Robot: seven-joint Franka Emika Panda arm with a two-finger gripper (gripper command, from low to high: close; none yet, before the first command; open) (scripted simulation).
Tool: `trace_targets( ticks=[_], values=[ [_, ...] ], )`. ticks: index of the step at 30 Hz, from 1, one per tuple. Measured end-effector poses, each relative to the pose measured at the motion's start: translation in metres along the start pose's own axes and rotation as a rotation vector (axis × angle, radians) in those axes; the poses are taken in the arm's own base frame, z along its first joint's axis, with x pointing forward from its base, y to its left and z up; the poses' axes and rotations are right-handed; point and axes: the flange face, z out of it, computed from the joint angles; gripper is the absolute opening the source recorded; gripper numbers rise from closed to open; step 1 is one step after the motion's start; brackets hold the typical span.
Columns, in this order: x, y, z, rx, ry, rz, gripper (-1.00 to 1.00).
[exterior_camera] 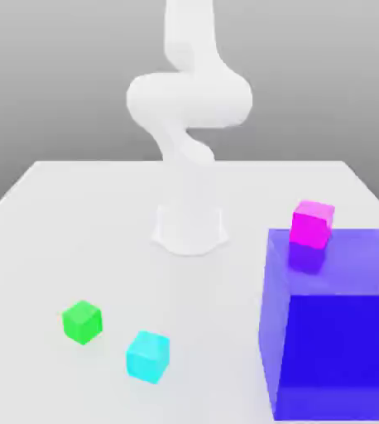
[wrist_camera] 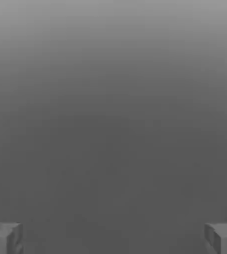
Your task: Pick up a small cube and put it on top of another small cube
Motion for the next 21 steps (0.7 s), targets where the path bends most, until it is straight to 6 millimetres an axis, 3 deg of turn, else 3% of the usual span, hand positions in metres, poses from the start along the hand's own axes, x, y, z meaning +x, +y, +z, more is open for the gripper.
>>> trace_targets(
  ticks=[5, 11, 16, 21],
  values=[
    [-0.012, 0.035, 0.118, -0.144, -0.096, 0.07, 0.0],
    [-0.048, 0.101, 0.233, -0.308, -0.205, 0.154, 0.0],
    [-0.094, 0.171, 0.306, -0.444, -0.297, 0.227, 0.0],
    [-0.15, 0.245, 0.354, -0.577, -0.385, 0.302, 0.0]
  ],
)
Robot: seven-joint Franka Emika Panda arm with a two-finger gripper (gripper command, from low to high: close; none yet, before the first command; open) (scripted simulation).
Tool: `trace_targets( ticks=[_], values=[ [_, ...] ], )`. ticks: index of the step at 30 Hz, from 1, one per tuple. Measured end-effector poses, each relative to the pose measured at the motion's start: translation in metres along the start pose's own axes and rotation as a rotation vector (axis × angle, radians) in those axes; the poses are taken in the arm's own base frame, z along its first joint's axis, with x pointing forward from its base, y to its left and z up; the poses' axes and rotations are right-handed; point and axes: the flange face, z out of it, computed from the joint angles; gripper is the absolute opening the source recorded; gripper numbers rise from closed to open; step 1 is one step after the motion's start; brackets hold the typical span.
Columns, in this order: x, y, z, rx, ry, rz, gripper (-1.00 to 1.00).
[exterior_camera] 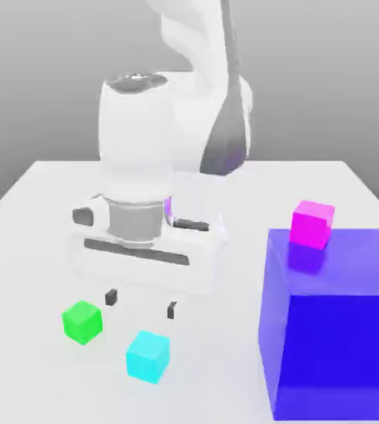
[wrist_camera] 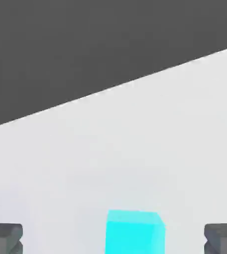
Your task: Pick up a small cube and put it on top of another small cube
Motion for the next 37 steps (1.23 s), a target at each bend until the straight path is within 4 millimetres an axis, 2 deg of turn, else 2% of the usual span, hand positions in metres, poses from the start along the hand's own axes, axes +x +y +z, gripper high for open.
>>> trace_targets(
  ticks=[6, 7, 14, 20, 21, 22, 24, 27, 29, 34, 35, 37],
  values=[
    [-0.004, 0.008, 0.067, -0.023, -0.016, 0.01, 0.0],
    [-0.005, 0.009, 0.076, -0.023, -0.016, 0.01, -1.0],
    [-0.005, 0.009, 0.077, -0.023, -0.016, 0.01, -1.0],
    [-0.004, 0.008, 0.023, -0.023, -0.016, 0.011, -1.0],
    [0.006, 0.018, 0.014, -0.025, -0.012, 0.057, -1.0],
    [0.025, 0.037, 0.005, -0.028, -0.009, 0.139, -1.0],
    [0.048, 0.068, -0.01, -0.03, -0.004, 0.272, -1.0],
    [0.07, 0.115, -0.031, -0.028, -0.007, 0.468, -1.0],
    [0.075, 0.126, -0.023, -0.026, -0.009, 0.515, -1.0],
    [0.075, 0.13, 0.021, -0.026, -0.01, 0.529, -1.0],
    [0.075, 0.131, 0.027, -0.026, -0.01, 0.53, 1.0],
    [0.075, 0.131, 0.027, -0.026, -0.01, 0.53, 1.0]
  ],
)
